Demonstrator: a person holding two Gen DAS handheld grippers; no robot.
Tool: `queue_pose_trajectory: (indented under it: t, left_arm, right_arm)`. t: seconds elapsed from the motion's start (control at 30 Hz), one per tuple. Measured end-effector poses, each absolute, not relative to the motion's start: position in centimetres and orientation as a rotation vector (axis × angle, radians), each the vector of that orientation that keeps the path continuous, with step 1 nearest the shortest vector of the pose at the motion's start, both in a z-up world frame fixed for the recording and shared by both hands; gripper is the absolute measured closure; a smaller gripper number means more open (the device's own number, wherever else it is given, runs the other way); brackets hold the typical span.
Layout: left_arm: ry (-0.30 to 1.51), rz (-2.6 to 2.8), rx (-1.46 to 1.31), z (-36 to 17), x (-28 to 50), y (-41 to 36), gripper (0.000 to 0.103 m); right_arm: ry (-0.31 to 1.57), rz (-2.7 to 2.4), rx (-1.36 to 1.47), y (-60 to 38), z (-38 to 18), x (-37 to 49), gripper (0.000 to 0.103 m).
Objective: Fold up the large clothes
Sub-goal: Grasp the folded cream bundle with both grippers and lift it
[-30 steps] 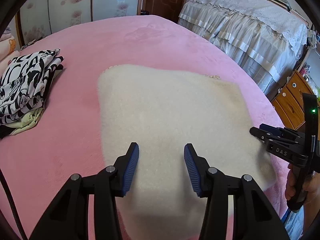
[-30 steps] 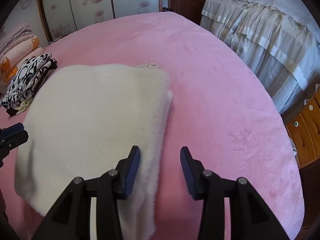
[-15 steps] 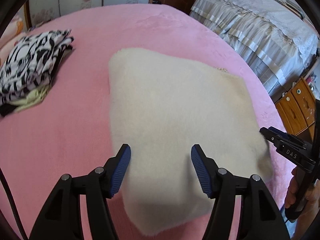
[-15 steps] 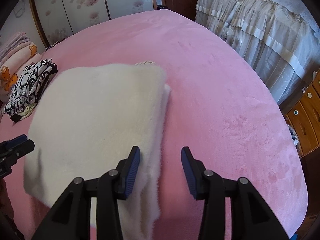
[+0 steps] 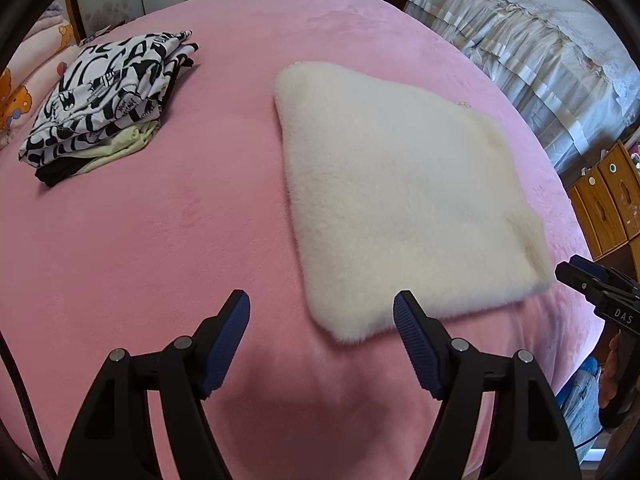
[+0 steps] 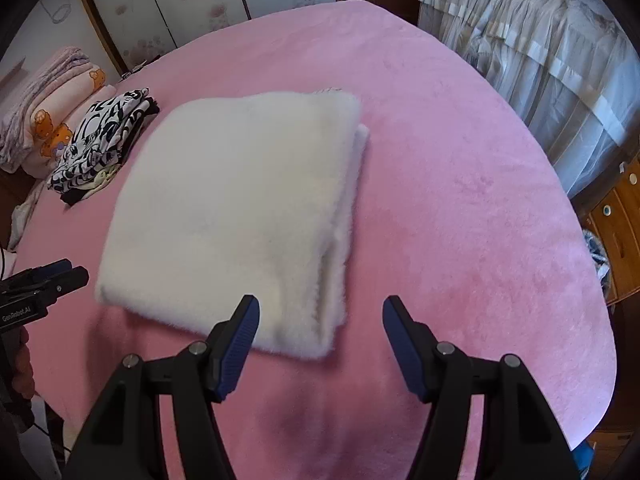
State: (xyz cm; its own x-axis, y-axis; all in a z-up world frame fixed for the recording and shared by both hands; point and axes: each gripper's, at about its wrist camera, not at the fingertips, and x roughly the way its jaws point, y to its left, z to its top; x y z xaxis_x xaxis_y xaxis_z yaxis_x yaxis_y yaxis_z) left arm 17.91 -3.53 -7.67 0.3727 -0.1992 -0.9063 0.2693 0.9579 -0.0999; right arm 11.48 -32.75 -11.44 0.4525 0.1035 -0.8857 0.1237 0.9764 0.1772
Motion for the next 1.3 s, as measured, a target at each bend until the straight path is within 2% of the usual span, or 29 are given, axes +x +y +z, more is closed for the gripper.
queue_pose_trajectory:
  t: [0.27, 0.33, 0.43, 0.57, 1.0, 1.07, 1.3]
  left_arm:
    - [1.106, -0.407, 0.084, -3.5, 17.5, -4.0, 0.028]
    - [1.104, -0.428, 0.101, -2.8, 17.6, -4.5, 0.025]
    - [1.130, -0.470, 0.085, -2.5, 18.4, -4.8, 0.024]
    - [1.168, -0.522, 0.040, -2.8, 20.3, -5.1, 0.011]
    - [1.344, -0.592, -0.283, -12.7, 28.5, -4.9, 0.010]
    - [1.328, -0.583, -0.279, -13.2, 29.0, -5.1, 0.004]
    - [1.320, -0.576, -0.257, -15.2, 30.4, -5.4, 0.003]
  right_arm:
    - [1.092, 0.045, 0.278, -33.7, -7.9, 10.6, 0.036]
    - [1.080, 0.051, 0.288, -34.2, -7.0, 11.0, 0.026]
    - [1.080, 0.058, 0.304, -35.1, -6.4, 12.1, 0.021]
    - [1.105, 0.056, 0.361, -36.9, -7.3, 13.9, 0.014]
    - [1.193, 0.221, 0.595, -40.0, -15.3, 19.3, 0.014]
    - [1.197, 0.252, 0.611, -39.9, -16.5, 20.0, 0.014]
    - [1.228, 0.345, 0.645, -38.4, -20.3, 23.2, 0.014]
